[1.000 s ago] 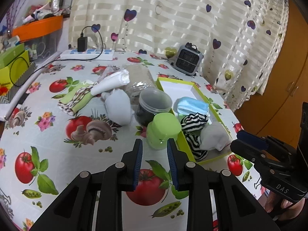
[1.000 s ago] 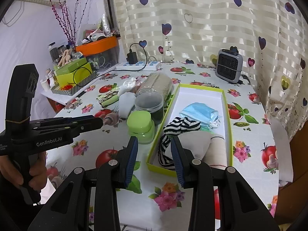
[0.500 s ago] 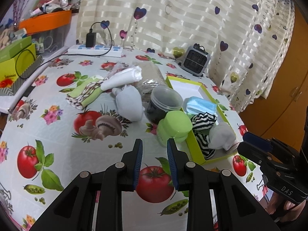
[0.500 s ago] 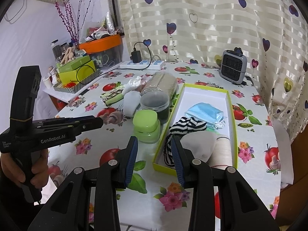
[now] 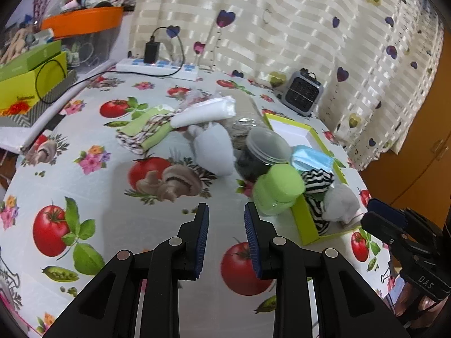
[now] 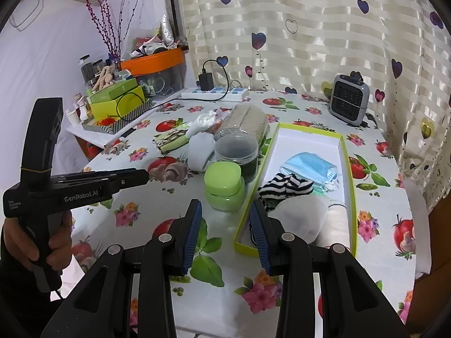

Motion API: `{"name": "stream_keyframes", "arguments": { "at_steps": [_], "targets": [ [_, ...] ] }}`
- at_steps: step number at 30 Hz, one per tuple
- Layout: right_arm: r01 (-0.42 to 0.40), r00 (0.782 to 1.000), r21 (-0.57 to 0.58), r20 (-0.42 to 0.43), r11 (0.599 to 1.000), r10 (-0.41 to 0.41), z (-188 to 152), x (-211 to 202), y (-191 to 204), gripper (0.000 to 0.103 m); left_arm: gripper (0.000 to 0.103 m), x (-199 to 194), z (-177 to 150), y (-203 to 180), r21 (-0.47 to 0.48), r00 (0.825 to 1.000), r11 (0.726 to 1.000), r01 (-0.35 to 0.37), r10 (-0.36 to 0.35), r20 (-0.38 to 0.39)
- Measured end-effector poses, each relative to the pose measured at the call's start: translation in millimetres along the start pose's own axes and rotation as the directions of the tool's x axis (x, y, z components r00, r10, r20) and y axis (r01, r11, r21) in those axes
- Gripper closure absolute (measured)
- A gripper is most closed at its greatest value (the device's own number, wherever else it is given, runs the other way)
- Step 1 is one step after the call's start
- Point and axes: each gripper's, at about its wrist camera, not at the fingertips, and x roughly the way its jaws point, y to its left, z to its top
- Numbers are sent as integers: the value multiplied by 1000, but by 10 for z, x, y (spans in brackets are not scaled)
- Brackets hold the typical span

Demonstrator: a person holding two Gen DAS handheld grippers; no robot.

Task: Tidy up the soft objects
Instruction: 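Withdraw both grippers from the box back toward the cloth pile, then grasp the green cloth with the left gripper while the right gripper grasps the white towel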

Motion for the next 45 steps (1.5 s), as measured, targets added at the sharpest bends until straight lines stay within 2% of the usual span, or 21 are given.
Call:
{"name": "stream_keyframes", "arguments": {
  "at_steps": [9, 12, 20, 33, 45],
  "targets": [
    [-27, 1000, -15, -1, 1000, 27, 38, 78, 107, 66, 76, 15, 7, 358, -72, 999, 996, -52, 52, -7],
    [-40, 999, -25, -4, 999, 40, 52, 113, 155, 66, 71, 35, 26, 423, -80, 999, 995, -55, 54, -9],
    [-58, 998, -62, -14, 996, 58, 124, 226, 282, 65, 70, 114, 59, 531, -92, 998, 994, -57, 56, -16],
    [-98, 995, -171, -35, 980, 94, 579, 763, 619, 65, 70, 110, 207, 771, -125, 997, 989, -78, 80, 13],
    [-85, 993, -176, -97, 981, 69, 1105, 1354, 427, 65, 69, 141, 325, 932, -135, 996, 988, -73, 79, 32]
  ]
}}
